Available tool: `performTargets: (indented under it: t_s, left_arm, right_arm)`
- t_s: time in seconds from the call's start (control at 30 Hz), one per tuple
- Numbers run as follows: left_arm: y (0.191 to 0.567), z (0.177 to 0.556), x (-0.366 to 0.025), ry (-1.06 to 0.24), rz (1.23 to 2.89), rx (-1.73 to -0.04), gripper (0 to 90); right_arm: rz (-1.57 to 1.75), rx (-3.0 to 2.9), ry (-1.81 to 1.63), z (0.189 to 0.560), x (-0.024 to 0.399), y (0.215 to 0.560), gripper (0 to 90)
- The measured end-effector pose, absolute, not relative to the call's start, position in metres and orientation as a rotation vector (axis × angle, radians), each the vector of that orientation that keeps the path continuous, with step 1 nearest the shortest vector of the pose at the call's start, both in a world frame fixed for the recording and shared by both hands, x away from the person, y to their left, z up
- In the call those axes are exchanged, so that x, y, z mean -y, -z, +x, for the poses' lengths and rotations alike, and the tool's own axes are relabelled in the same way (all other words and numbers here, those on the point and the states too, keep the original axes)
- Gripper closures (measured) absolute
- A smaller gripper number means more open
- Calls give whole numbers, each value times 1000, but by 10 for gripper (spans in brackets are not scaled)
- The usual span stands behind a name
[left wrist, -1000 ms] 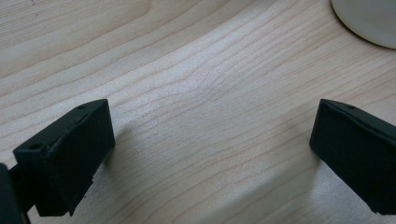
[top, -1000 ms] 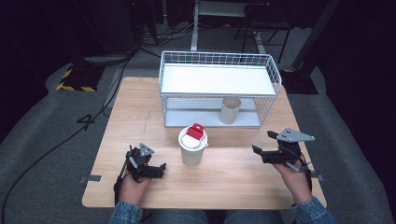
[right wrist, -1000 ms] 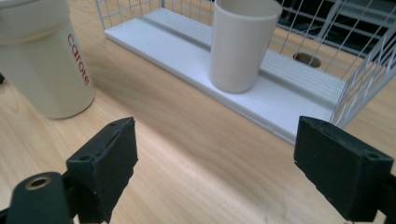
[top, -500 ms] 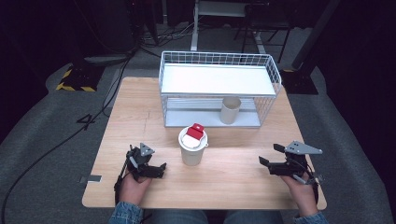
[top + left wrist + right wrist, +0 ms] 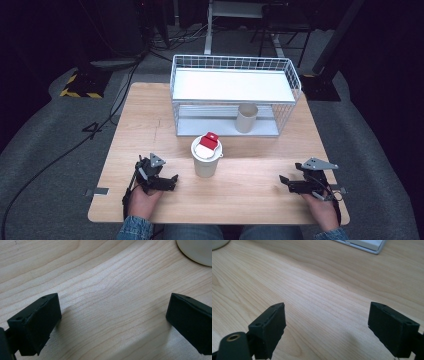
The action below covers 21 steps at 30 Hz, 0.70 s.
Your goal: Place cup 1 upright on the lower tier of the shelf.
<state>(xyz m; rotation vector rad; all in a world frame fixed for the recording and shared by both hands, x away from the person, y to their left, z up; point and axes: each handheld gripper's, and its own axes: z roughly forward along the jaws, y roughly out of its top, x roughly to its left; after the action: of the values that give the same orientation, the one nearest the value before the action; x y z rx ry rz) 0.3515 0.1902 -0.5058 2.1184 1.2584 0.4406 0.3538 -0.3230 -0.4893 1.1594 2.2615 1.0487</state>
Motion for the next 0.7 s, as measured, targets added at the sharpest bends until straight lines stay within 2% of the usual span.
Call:
performTargets:
  t_s: [0.3, 0.7]
  left_arm:
    - [506, 351, -190, -441, 2117, -1260, 5]
    - [506, 350, -190, -445, 2123, -1253, 10]
  right_arm:
    - [1160, -2279, -979, 357, 321, 504, 147]
    - [1193, -2286, -986, 359, 321, 505, 133]
